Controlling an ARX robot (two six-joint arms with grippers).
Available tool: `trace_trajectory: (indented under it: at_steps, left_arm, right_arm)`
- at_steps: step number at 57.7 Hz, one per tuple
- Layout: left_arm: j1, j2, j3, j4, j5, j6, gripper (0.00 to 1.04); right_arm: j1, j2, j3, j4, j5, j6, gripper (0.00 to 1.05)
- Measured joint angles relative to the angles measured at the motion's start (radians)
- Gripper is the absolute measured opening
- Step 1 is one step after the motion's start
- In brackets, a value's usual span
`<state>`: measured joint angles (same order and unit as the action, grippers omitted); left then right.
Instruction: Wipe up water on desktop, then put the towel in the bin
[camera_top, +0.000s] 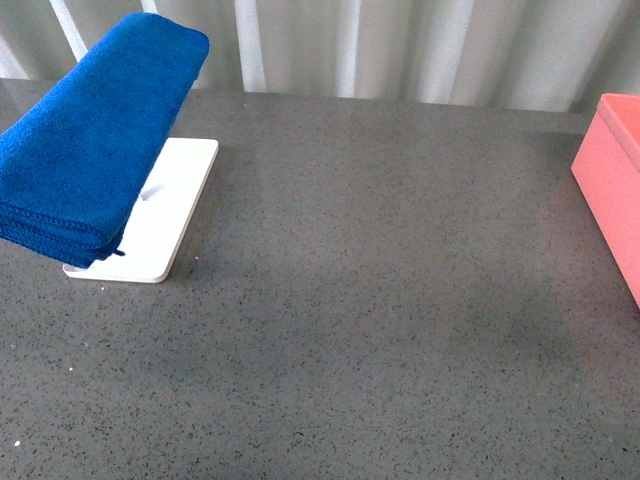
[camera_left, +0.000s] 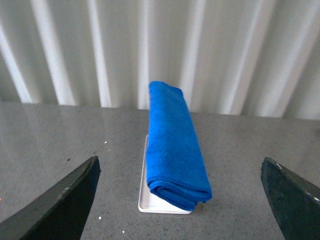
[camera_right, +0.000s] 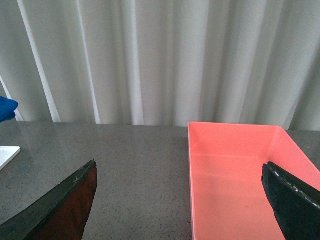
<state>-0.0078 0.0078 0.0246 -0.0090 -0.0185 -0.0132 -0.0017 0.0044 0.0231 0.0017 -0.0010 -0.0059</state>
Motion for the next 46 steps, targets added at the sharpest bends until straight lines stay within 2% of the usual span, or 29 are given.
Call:
trace_trajectory:
  at_steps: [6,9,11,15,21,26,28,31,35,46]
  left_arm:
    - [-0.066,0.092,0.051,-0.167,-0.209,-0.194,0.98]
    - [-0.096,0.123,0.051,-0.149,-0.278,-0.250,0.98]
    - [-0.103,0.144,0.054,-0.117,-0.283,-0.279,0.98]
    - [-0.091,0.223,0.085,-0.011,-0.238,-0.306,0.98]
    - [-0.016,0.454,0.184,0.167,-0.116,-0.347,0.98]
    - [-0.002,0.678,0.300,0.246,0.050,-0.328,0.98]
    - [-0.009,0.784,0.359,0.276,0.150,-0.286,0.98]
    - [-0.026,0.909,0.420,0.323,0.229,-0.215,0.98]
    - [-0.053,1.040,0.497,0.333,0.260,-0.146,0.98]
    - [-0.097,1.464,0.864,0.199,0.178,0.056,0.98]
  right_arm:
    - [0.000,0.000,0.000,0.000,0.000,0.000,0.98]
    - [0.000,0.000,0.000,0.000,0.000,0.000,0.98]
    - [0.000,0.000,0.000,0.000,0.000,0.000,0.98]
    - [0.000,0.000,0.000,0.000,0.000,0.000,0.98]
    - [0.000,0.000,0.000,0.000,0.000,0.000,0.98]
    - [0.000,0.000,0.000,0.000,0.000,0.000,0.98]
    - [0.000,0.000,0.000,0.000,0.000,0.000,0.98]
    - [0.000,0.000,0.000,0.000,0.000,0.000,0.98]
    - [0.000,0.000,0.000,0.000,-0.001,0.000,0.98]
    - [0.000,0.000,0.000,0.000,0.000,0.000,0.98]
